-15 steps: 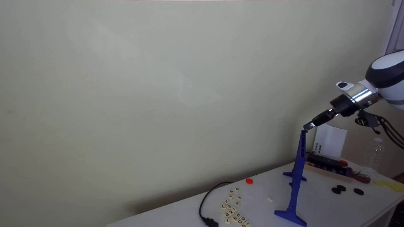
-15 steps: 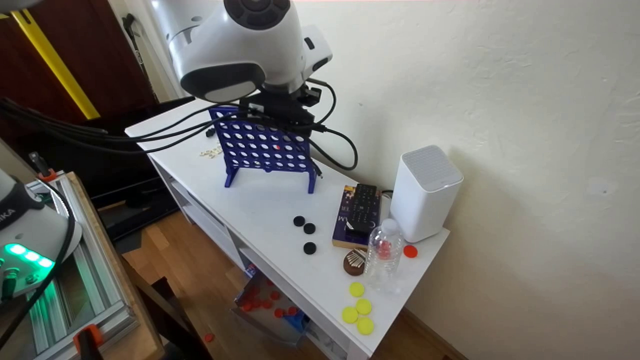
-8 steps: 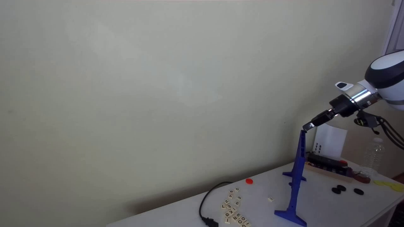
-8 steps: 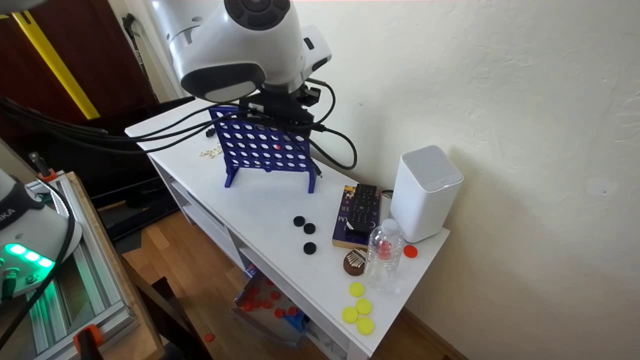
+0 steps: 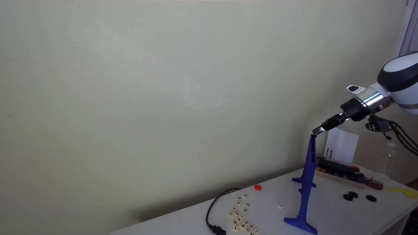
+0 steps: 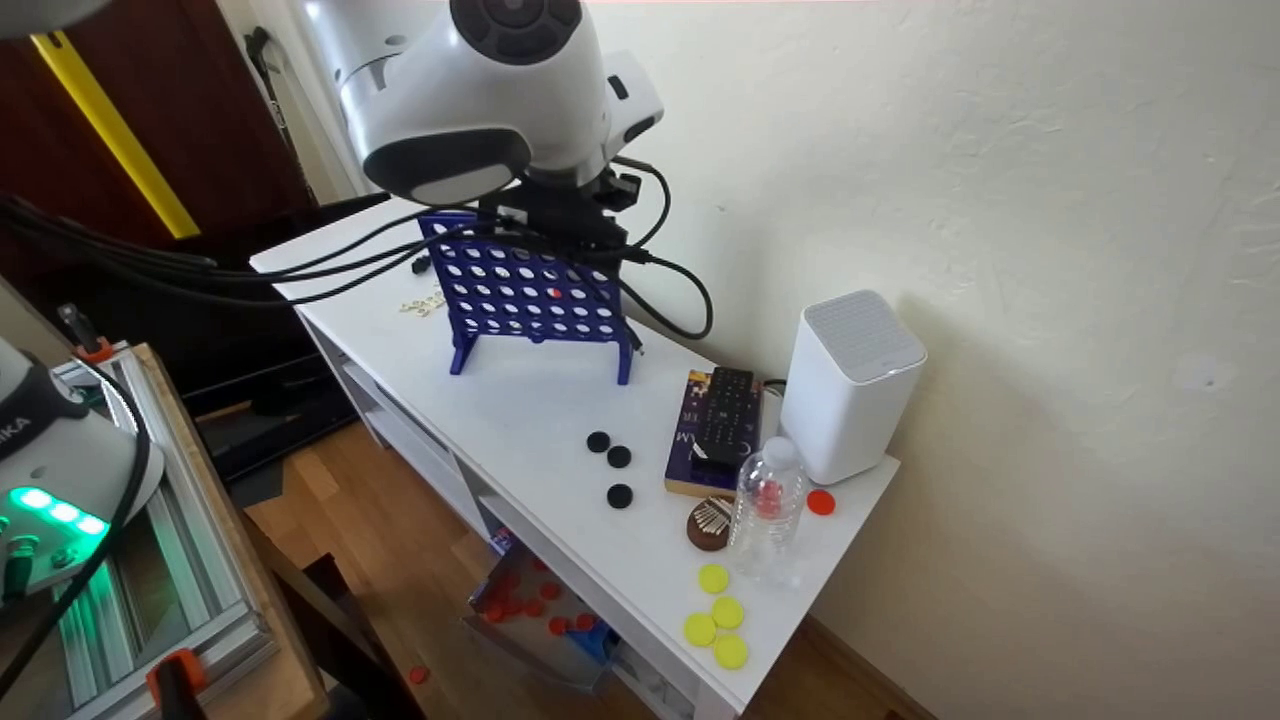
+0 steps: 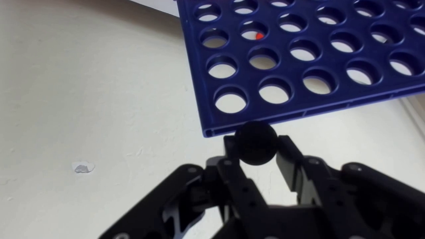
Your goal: Put the black ring on the rack
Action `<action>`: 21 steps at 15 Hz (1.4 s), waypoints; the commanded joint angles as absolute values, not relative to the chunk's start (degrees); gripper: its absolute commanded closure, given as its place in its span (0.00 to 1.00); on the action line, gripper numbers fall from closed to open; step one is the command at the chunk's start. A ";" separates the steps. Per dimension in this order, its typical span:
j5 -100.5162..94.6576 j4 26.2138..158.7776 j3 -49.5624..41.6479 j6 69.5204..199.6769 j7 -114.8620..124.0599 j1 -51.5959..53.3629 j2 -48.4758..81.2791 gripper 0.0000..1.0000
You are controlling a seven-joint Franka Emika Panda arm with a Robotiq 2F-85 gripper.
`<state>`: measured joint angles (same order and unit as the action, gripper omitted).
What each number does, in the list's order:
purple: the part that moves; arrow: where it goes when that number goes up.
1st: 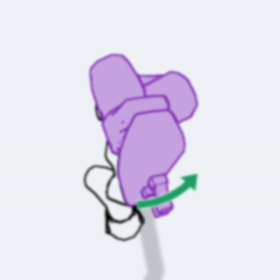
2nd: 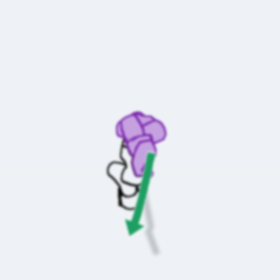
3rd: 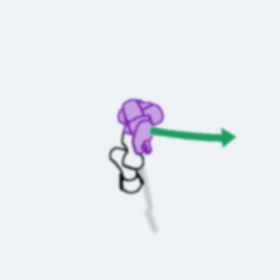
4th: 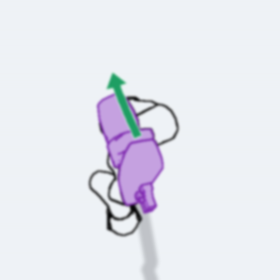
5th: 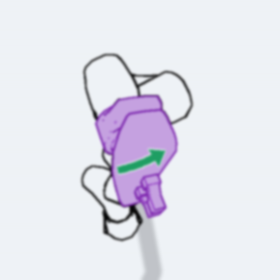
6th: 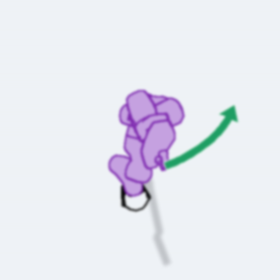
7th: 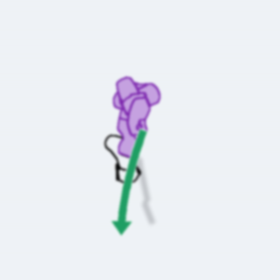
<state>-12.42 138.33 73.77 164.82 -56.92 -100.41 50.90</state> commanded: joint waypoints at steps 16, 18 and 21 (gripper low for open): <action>-12.61 135.59 73.38 164.10 -57.82 -99.30 54.57 0.90; -12.64 135.64 73.18 164.01 -57.73 -99.16 54.39 0.90; -12.62 135.79 73.14 163.99 -57.60 -99.37 54.01 0.90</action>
<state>-12.42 136.86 73.61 164.83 -56.92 -99.80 53.29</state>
